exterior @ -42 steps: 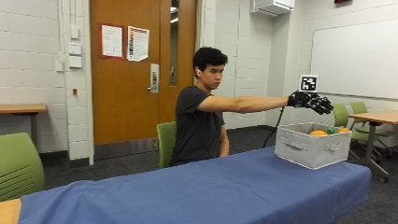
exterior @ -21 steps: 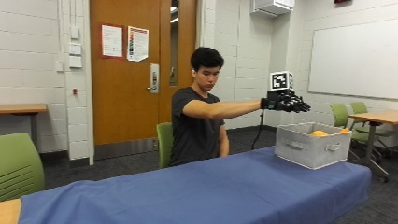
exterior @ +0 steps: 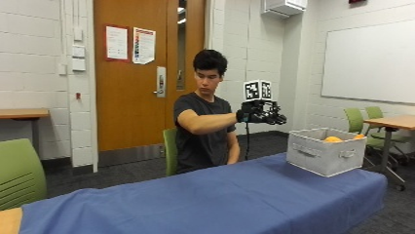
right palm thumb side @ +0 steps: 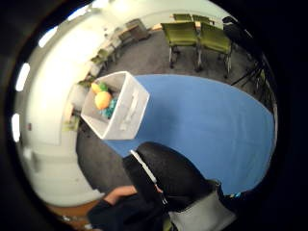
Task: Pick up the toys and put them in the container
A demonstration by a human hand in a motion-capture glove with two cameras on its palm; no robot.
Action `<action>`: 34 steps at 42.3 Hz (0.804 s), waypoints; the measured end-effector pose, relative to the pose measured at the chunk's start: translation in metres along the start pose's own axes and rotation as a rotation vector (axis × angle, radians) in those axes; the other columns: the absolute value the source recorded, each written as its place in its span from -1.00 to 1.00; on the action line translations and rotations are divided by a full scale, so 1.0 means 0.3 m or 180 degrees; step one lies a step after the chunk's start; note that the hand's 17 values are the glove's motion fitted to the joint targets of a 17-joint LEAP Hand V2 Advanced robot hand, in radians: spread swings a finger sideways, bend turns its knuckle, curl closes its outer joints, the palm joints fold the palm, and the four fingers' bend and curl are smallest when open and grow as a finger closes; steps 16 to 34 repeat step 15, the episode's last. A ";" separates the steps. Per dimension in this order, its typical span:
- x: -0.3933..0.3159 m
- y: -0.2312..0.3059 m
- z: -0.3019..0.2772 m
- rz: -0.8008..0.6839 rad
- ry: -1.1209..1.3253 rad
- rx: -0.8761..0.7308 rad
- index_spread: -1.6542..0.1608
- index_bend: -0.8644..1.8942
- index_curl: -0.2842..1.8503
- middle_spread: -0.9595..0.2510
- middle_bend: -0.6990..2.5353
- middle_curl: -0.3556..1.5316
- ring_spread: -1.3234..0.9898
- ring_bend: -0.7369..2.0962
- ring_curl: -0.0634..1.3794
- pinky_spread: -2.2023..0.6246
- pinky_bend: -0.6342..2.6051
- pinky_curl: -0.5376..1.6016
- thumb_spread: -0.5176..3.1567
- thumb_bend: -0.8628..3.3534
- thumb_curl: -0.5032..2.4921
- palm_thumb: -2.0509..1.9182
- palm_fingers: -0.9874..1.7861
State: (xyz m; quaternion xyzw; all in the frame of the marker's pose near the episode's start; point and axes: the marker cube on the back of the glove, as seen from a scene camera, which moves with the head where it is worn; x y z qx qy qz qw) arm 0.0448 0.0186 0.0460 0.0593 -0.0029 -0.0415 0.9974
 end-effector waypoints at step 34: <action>0.105 0.061 0.043 0.0118 -0.0059 0.0000 0.60 -0.23 -0.31 0.44 -0.38 -0.12 -0.11 -0.09 -0.51 0.41 -0.06 -0.21 -0.18 -0.63 -0.52 -0.03 -0.23</action>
